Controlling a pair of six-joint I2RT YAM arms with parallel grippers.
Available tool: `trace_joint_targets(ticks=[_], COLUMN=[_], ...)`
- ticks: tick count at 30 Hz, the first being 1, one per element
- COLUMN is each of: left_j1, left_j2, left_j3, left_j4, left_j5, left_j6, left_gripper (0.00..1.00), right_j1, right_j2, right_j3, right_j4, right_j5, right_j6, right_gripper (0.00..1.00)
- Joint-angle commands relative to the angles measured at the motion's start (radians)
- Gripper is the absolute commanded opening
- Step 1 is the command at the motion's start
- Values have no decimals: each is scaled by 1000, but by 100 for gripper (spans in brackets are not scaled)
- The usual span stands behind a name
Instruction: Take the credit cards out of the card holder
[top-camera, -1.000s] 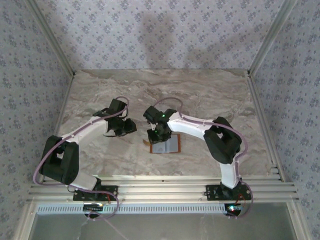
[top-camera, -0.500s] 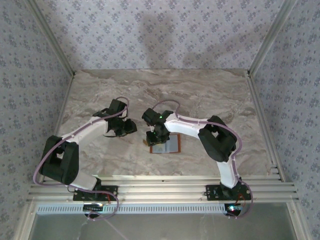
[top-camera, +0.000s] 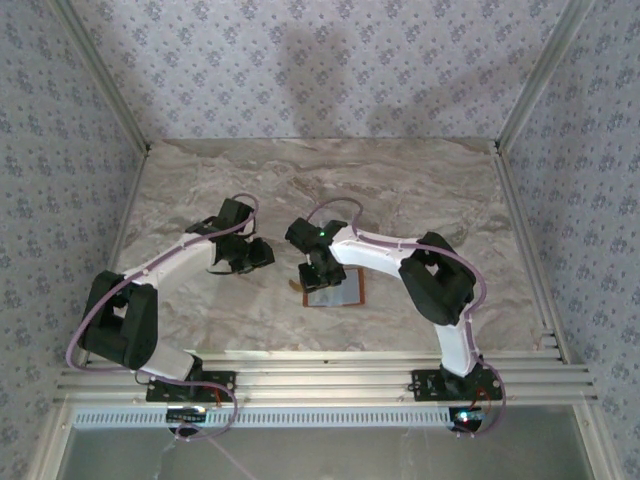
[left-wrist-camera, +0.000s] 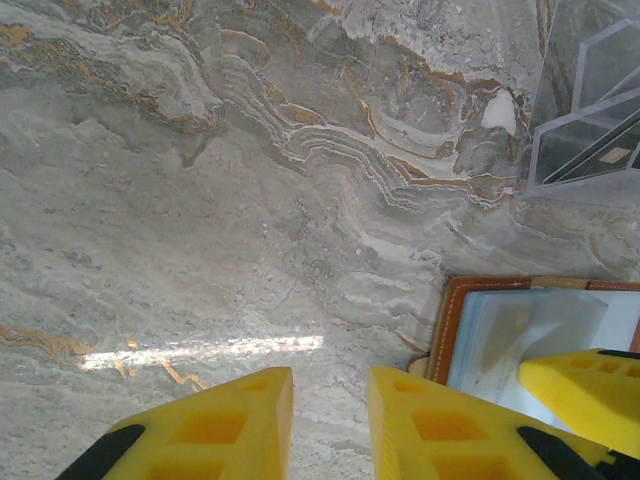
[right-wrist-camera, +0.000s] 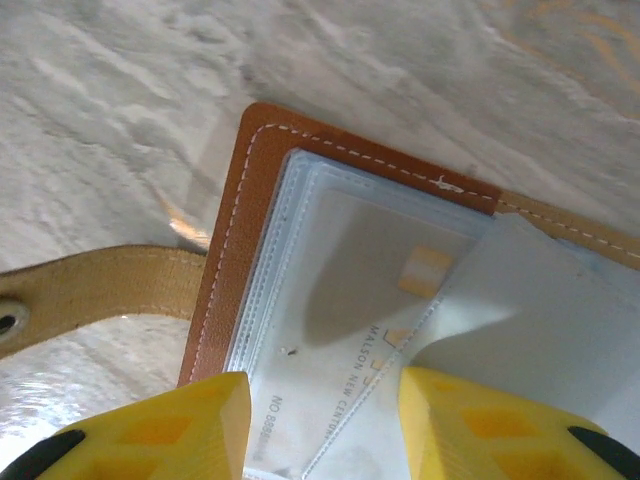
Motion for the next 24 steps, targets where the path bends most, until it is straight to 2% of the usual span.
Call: trace_joint_targets(ticks=[1, 14, 24], left_j1=[2, -1, -7], left_j2=[-17, -11, -8], left_j3=[25, 35, 39], left_j4=[1, -4, -5], left_j5=[16, 19, 17], left_j6=[14, 14, 10], left_gripper=[27, 27, 27], right_j1=[8, 17, -2], right_j2=[-29, -48, -66], right_j3=[18, 30, -23], right_j4=[-97, -202, -155], right_j5=[94, 201, 166], right_j6=[6, 26, 35], right_gripper=[46, 49, 50])
